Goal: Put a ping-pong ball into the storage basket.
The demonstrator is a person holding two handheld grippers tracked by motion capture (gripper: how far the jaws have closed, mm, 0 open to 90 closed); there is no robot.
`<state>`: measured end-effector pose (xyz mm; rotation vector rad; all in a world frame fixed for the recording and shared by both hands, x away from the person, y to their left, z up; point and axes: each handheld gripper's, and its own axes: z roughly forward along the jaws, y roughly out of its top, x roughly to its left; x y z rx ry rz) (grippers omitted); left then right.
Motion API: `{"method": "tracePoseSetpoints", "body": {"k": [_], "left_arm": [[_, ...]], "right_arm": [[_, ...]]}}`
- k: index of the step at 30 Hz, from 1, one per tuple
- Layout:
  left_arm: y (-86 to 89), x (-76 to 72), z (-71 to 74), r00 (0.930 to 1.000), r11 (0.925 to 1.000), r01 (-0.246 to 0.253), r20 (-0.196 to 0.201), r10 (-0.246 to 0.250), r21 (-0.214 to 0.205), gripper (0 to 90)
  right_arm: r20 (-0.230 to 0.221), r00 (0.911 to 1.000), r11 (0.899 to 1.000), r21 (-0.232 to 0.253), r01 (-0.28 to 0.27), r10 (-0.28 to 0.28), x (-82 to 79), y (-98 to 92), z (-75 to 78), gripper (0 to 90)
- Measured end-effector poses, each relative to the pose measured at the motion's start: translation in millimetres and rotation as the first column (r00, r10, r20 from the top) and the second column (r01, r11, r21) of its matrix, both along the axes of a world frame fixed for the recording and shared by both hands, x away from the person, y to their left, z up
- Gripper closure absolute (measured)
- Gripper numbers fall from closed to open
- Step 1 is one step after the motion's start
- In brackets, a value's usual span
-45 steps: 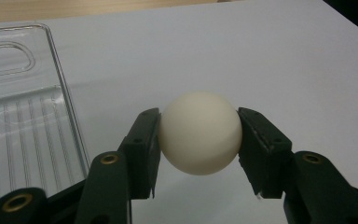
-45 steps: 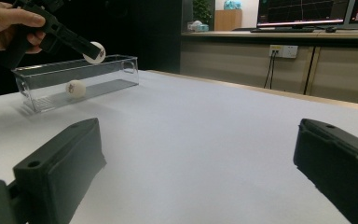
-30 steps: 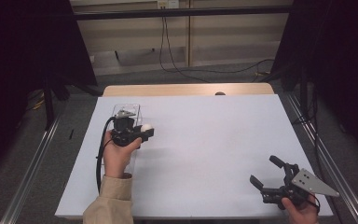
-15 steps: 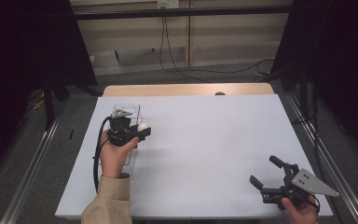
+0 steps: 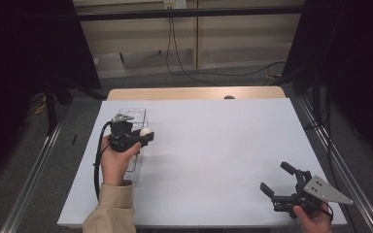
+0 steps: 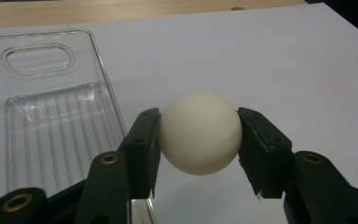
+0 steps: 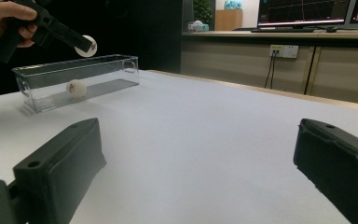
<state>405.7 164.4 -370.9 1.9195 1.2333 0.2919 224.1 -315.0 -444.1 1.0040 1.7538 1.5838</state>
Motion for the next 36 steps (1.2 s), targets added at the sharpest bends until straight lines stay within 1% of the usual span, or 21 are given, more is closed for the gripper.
{"method": "tracePoseSetpoints", "body": {"k": [2, 3, 10, 14, 17, 19, 36], "left_arm": [[1.3, -0.4, 0.3, 0.9999, 0.9999, -0.012, 0.004, 0.012, -0.008, 51.1], [2.5, -0.3, 0.6, 1.0000, 1.0000, -0.007, 0.004, 0.007, -0.004, 51.1], [5.7, -0.7, 1.0, 0.9997, 0.9998, -0.021, 0.010, 0.021, -0.009, 51.1], [8.8, -0.8, 1.8, 0.9997, 0.9998, -0.021, 0.011, 0.021, -0.002, 51.1], [10.2, -1.0, 1.9, 0.9995, 0.9995, -0.029, 0.013, 0.029, -0.008, 51.1], [11.5, -0.9, 1.9, 0.9996, 0.9997, -0.025, 0.013, 0.025, -0.004, 51.1], [18.3, -1.4, 1.8, 0.9985, 0.9989, -0.047, 0.026, 0.047, -0.002, 51.0]], "right_arm": [[0.001, 1.0000, 1.000, 0.000, 0.000, 0.000, 0.0, -0.2, 0.1, 0.7], [0.001, 1.0000, 1.000, 0.000, 0.000, 0.000, 0.0, -0.2, 0.1, 0.7], [0.001, 1.0000, 1.000, 0.001, 0.000, 0.000, -0.1, -0.1, 0.1, 0.7], [0.001, 1.0000, 1.000, 0.001, 0.000, 0.000, -0.1, -0.2, 0.0, 0.7], [0.001, 1.0000, 1.000, 0.000, 0.000, 0.000, -0.1, -0.1, 0.0, 0.7], [0.001, 1.0000, 1.000, 0.001, -0.001, 0.001, 0.0, -0.1, 0.0, 0.7], [-0.001, 1.0000, 1.000, 0.001, -0.001, 0.001, 0.0, 0.1, -0.3, 0.7]]}}
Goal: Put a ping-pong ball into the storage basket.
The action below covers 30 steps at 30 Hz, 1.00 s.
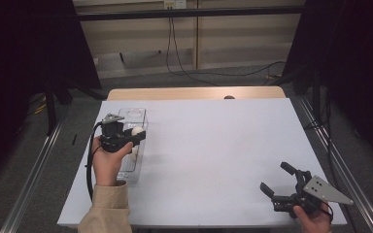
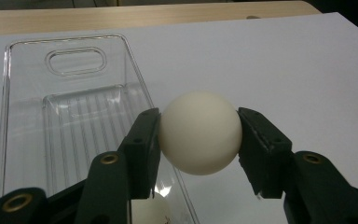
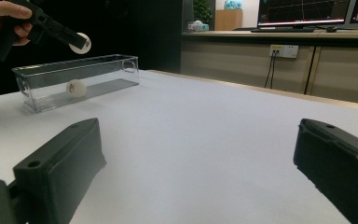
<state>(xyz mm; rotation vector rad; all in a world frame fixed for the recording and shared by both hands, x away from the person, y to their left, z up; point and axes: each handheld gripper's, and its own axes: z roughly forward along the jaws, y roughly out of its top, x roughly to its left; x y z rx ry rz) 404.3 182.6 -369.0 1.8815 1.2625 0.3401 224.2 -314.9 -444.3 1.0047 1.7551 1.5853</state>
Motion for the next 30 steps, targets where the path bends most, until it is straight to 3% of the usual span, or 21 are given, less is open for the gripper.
{"method": "tracePoseSetpoints", "body": {"k": [30], "left_arm": [[7.9, -0.7, -0.6, 0.9997, 0.9997, -0.021, 0.010, 0.021, 0.014, 51.1]], "right_arm": [[0.001, 1.0000, 1.000, 0.000, -0.001, 0.001, -0.2, 0.1, 0.1, 0.7]]}}
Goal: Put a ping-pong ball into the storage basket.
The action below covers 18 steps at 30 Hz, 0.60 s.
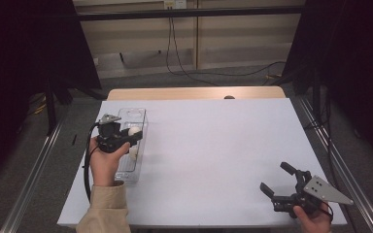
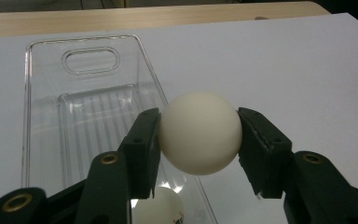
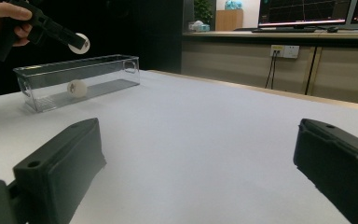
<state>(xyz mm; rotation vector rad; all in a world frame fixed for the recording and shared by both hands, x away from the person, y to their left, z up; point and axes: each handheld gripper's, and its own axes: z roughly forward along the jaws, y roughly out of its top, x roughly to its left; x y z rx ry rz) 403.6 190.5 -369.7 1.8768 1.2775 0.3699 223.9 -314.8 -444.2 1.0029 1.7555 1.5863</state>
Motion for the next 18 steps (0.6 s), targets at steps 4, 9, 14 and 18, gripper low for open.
{"method": "tracePoseSetpoints", "body": {"k": [4, 9, 14, 18], "left_arm": [[2.0, 0.3, -0.8, 1.0000, 0.9999, -0.003, 0.002, 0.003, 0.011, 51.1], [3.9, 0.4, -1.5, 1.0000, 0.9999, -0.006, 0.005, 0.006, 0.014, 51.1], [7.1, 0.5, -2.9, 0.9998, 0.9997, -0.018, 0.003, 0.018, 0.014, 51.0], [8.6, 0.6, -3.6, 0.9998, 0.9996, -0.019, 0.004, 0.019, 0.020, 51.0]], "right_arm": [[0.006, 1.0000, 1.000, 0.001, 0.000, 0.000, -0.1, -0.1, 0.4, 0.7], [0.002, 1.0000, 1.000, 0.000, -0.001, 0.001, 0.0, 0.0, 0.1, 0.7], [0.001, 1.0000, 1.000, 0.000, -0.001, 0.001, 0.0, 0.0, 0.1, 0.7], [0.003, 1.0000, 1.000, -0.001, -0.002, 0.002, 0.1, 0.3, 0.1, 0.7]]}}
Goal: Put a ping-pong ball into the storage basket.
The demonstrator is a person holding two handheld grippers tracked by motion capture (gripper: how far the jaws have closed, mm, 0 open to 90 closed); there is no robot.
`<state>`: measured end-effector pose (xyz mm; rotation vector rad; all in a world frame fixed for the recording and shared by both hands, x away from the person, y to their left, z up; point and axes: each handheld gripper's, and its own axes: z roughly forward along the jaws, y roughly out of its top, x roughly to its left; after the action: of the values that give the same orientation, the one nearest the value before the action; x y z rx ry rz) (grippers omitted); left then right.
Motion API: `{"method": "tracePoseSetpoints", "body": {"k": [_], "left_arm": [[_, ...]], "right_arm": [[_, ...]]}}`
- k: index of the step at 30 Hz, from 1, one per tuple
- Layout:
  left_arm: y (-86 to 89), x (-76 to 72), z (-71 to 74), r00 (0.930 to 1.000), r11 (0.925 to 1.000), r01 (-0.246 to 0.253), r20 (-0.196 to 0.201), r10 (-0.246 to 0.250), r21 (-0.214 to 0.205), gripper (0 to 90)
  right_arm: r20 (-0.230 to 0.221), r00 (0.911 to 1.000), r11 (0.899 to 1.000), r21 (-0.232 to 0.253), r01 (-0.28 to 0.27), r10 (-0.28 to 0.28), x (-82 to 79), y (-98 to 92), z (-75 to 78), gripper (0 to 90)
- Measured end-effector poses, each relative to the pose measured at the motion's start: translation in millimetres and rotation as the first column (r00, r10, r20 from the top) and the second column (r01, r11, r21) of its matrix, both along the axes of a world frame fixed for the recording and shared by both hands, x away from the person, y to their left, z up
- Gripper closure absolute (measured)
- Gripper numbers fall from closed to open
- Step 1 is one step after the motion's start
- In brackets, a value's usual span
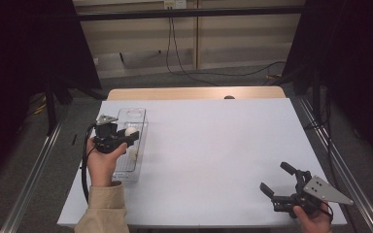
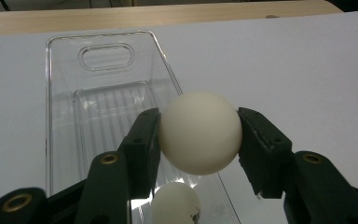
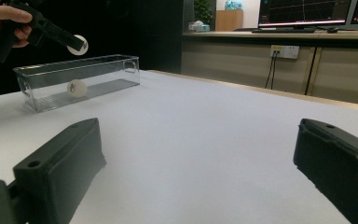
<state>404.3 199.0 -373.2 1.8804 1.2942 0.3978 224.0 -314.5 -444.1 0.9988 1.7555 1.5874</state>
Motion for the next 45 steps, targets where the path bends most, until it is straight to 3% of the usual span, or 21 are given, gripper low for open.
{"method": "tracePoseSetpoints", "body": {"k": [45], "left_arm": [[9.0, 2.6, -12.3, 0.9989, 0.9994, -0.029, -0.036, 0.030, 0.019, 51.0]], "right_arm": [[0.001, 1.0000, 1.000, 0.000, -0.001, 0.001, 0.1, 0.1, 0.0, 0.7]]}}
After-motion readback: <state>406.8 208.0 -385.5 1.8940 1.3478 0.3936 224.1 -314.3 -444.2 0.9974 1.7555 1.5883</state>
